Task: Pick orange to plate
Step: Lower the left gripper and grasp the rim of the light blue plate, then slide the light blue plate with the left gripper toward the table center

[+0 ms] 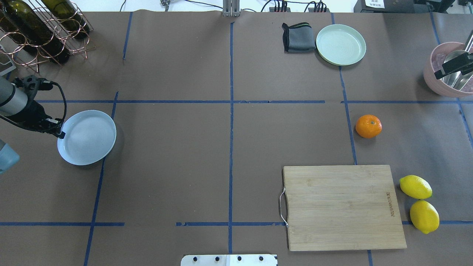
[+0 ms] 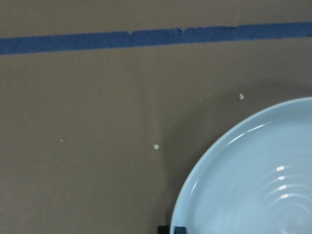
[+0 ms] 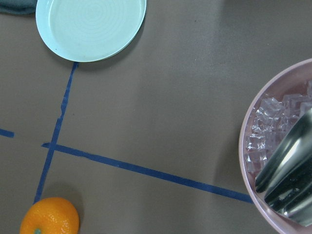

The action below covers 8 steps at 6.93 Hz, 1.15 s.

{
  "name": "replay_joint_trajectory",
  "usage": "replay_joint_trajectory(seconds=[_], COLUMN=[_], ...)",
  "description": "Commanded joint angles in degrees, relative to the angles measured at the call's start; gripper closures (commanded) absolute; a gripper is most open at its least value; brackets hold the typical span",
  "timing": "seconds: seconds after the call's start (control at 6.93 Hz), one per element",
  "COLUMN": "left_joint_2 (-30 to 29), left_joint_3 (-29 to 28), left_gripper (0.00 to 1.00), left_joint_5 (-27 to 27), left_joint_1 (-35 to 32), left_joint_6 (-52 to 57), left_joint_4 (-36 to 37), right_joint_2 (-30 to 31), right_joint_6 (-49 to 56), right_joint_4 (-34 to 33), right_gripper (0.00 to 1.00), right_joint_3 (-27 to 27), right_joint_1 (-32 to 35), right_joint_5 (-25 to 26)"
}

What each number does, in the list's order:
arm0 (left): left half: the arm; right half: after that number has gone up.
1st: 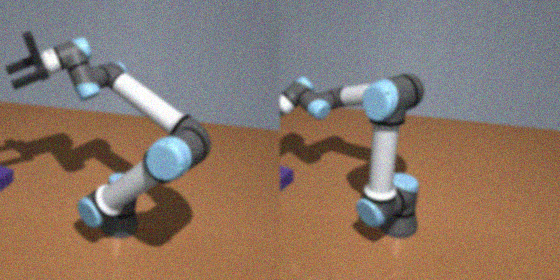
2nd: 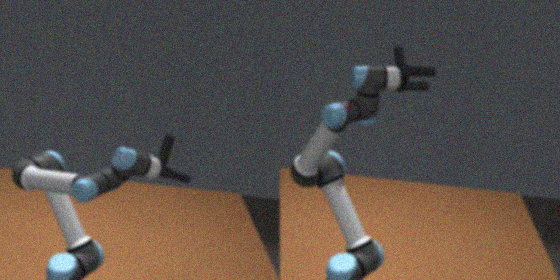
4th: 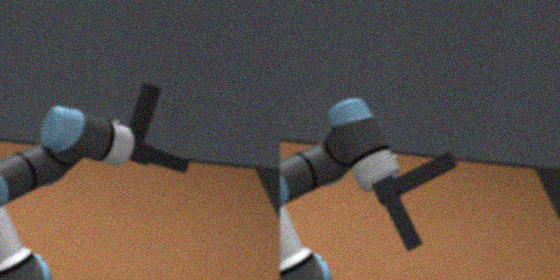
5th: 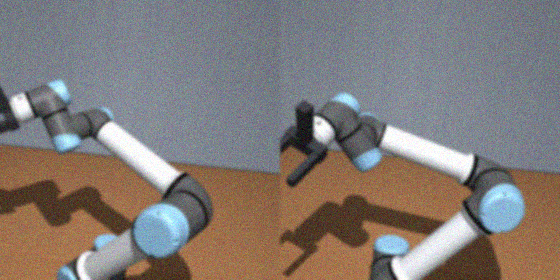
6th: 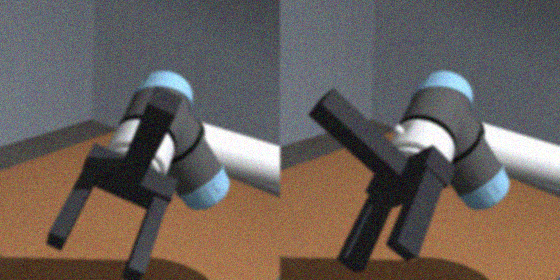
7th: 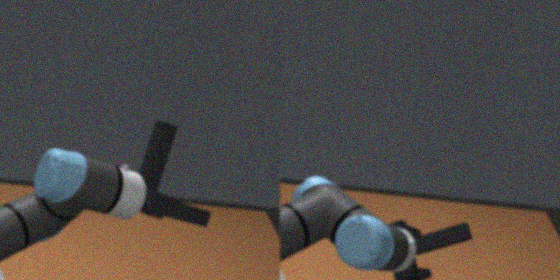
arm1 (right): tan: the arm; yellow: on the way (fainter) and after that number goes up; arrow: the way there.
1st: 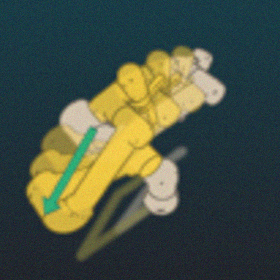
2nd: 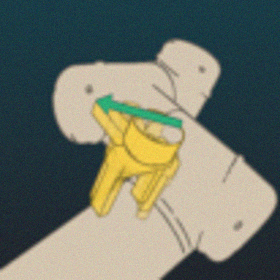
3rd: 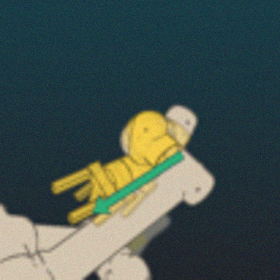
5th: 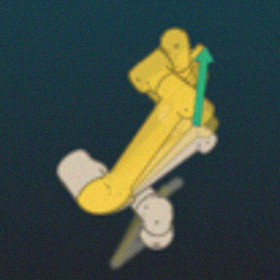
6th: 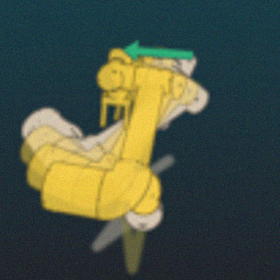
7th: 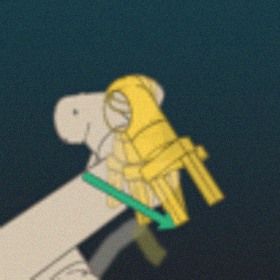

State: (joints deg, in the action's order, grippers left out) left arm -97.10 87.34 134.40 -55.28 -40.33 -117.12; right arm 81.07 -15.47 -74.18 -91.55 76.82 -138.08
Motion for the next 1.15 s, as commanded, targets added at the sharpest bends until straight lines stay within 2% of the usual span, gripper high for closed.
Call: replay_joint_trajectory(seconds=[0.0,0.14,0.29,0.43,0.72,1.01], left_joint_2=[-7.34,-14.45,-18.78,-22.92,-25.5,-26.82], left_joint_3=[3.88,3.37,3.71,2.84,0.83,-4.0], left_gripper=[1.0,1.0,1.0,1.0,1.0,1.0], left_joint_5=[5.41,5.34,4.82,3.34,-5.69,-7.05], left_joint_1=[0.0,2.44,8.99,12.62,19.83,21.27], left_joint_6=[-13.0,-24.24,-31.66,-37.83,-39.9,-42.44], left_joint_4=[0.05,0.05,0.13,0.13,-2.31,-7.93], right_joint_2=[-0.21,-0.3,-0.39,-0.39,-0.39,-0.39], right_joint_6=[-0.09,0.0,-0.09,-0.09,-0.09,-0.78], right_joint_4=[0.0,0.0,0.0,0.0,0.0,0.09], right_gripper=[0.0,0.0,0.0,0.0,0.0,0.0], right_joint_3=[-0.03,0.05,-0.12,-0.12,-0.12,-0.21], right_joint_1=[0.0,0.0,0.0,0.0,0.0,-0.78], right_joint_5=[0.0,0.0,0.0,0.0,-0.09,-1.22])
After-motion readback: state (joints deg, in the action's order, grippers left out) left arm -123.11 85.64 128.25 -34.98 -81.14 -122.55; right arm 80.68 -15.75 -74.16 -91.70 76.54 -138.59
